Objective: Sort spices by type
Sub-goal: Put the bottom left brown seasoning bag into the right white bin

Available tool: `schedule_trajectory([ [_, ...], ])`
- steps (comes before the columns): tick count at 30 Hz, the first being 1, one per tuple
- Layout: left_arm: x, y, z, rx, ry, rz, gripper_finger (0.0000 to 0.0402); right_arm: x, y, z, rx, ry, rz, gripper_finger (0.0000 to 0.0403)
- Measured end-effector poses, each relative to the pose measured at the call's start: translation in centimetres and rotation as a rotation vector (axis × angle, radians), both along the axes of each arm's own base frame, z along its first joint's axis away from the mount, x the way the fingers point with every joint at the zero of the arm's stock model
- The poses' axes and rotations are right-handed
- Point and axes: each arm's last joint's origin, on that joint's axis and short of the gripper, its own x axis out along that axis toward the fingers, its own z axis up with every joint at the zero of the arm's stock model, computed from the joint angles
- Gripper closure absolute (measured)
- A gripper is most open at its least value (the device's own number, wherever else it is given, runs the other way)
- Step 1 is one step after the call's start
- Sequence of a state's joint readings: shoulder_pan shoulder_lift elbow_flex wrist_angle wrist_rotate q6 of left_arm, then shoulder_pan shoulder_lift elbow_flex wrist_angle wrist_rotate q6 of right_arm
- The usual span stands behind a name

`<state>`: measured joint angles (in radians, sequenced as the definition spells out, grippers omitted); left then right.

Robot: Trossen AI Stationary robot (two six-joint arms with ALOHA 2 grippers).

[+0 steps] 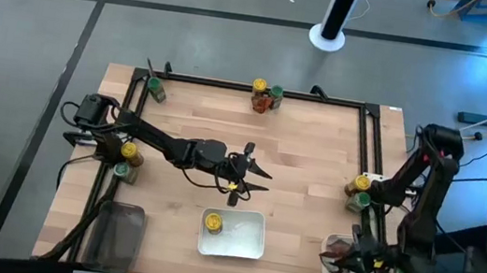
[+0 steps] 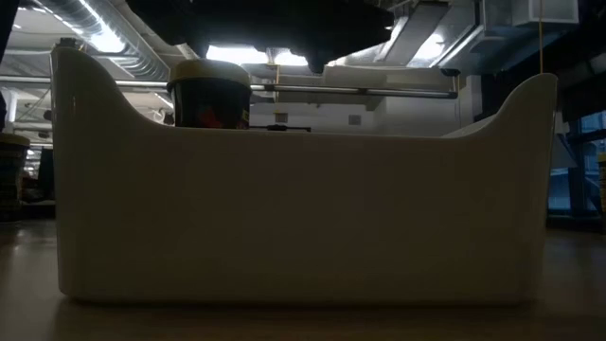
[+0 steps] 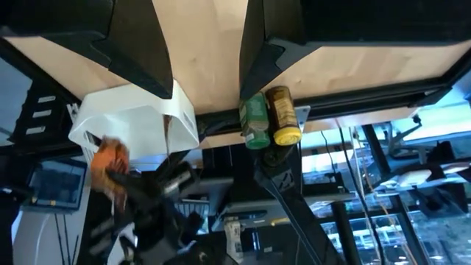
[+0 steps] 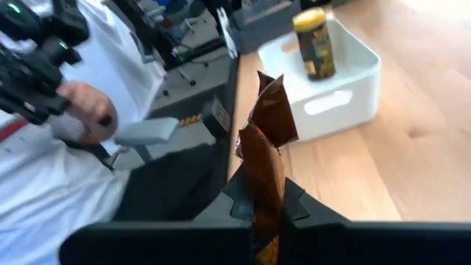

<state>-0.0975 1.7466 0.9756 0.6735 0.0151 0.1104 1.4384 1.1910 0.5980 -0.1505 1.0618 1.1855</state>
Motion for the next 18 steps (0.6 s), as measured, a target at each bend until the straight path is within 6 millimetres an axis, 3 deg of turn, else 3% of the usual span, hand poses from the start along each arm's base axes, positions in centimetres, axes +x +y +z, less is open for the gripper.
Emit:
schedule_trajectory([
  [11,0.0,0.0,0.2,-0.054,-0.015,0.004,0.0260,-0.8,-0.4,-3.2,-0.141,0.136,-0.005,0.0396],
  [18,0.0,0.0,0.2,-0.079,-0.011,0.006,0.0260,-0.7,-0.2,-3.7,-0.175,0.114,-0.024,0.0396],
])
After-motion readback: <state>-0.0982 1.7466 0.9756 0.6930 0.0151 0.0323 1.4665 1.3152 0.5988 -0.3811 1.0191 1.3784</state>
